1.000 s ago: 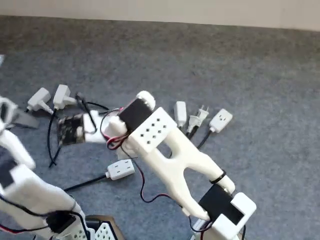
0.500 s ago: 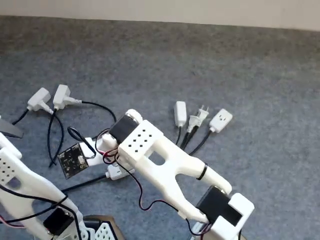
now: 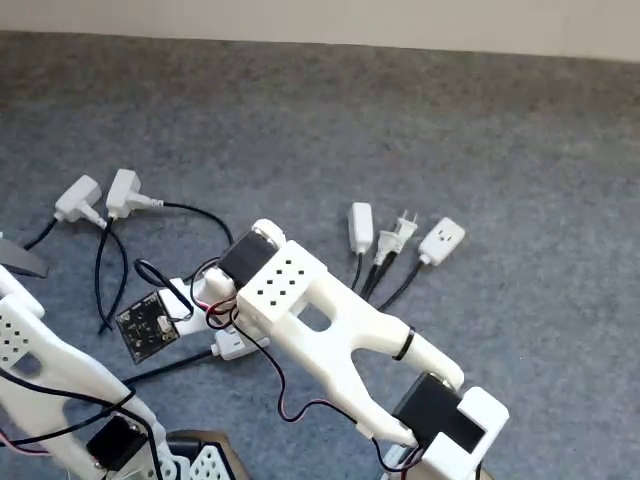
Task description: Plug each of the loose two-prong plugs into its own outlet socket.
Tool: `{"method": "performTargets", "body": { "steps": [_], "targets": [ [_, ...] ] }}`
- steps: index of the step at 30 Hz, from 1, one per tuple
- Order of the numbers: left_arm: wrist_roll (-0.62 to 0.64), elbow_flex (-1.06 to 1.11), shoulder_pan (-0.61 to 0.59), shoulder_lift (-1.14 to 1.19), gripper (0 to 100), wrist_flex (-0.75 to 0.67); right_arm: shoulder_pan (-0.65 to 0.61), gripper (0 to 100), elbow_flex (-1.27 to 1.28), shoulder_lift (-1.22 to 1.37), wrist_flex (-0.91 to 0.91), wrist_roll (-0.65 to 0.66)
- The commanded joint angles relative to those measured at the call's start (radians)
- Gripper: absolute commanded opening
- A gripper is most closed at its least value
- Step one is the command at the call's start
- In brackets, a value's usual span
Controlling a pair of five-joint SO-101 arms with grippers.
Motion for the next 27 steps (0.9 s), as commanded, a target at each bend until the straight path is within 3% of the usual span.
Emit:
{"method": "performTargets", "body": {
  "steps": [1, 8, 27],
  "targets": [
    [-0.006, -0.035, -0.015, -0.013, 42, 0.012, 0.018, 0.5, -0.004, -0.007, -0.036, 0.032],
    [-0.006, -0.036, -0.024, -0.013, 42, 0.011, 0.05, 0.5, -0.01, 0.081, -0.036, 0.098],
    [-0.006, -0.035, -0.025, -0.013, 42, 0.012, 0.038, 0.5, -0.012, 0.177, -0.039, 0.092]
  ]
}}
